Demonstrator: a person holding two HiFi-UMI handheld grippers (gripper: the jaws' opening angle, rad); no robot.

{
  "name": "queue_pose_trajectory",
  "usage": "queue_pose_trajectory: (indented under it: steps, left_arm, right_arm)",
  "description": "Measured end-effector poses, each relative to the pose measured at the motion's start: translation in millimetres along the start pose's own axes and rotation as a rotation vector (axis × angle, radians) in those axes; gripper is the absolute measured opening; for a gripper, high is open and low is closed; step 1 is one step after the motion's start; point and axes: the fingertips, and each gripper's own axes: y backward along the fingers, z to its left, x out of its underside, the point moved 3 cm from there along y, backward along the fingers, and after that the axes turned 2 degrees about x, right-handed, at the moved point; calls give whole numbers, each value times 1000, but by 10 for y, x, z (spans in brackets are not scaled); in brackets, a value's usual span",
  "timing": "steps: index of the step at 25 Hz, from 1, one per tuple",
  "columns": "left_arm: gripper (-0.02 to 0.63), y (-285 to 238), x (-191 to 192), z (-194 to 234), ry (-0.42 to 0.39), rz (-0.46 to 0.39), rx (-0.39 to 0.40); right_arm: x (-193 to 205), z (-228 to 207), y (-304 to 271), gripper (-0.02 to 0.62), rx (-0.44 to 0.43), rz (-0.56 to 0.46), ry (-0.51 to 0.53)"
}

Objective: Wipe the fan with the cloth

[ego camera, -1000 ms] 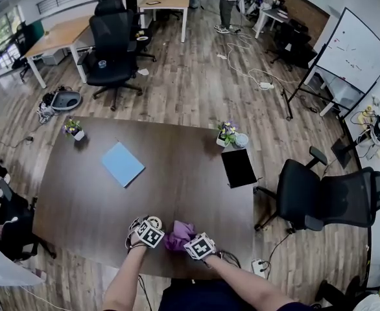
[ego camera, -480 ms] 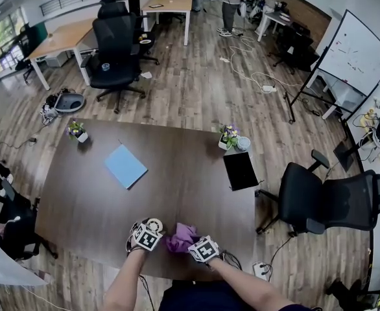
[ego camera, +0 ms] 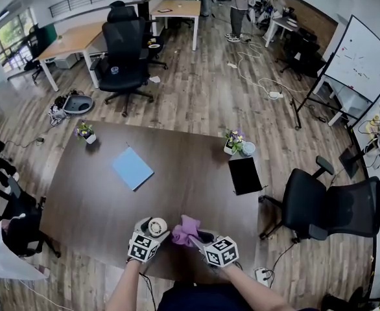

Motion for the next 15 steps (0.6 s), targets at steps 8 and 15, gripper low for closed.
queue_pose_trajectory:
  steps: [8, 15]
  left_arm:
    - [379, 285, -365, -477, -74, -109, 50]
    - [379, 688, -510, -652, -103, -207, 69]
  right_arm:
    - [-521, 380, 275, 109, -62, -98, 137]
    - [-780, 842, 374, 109, -81, -128, 295]
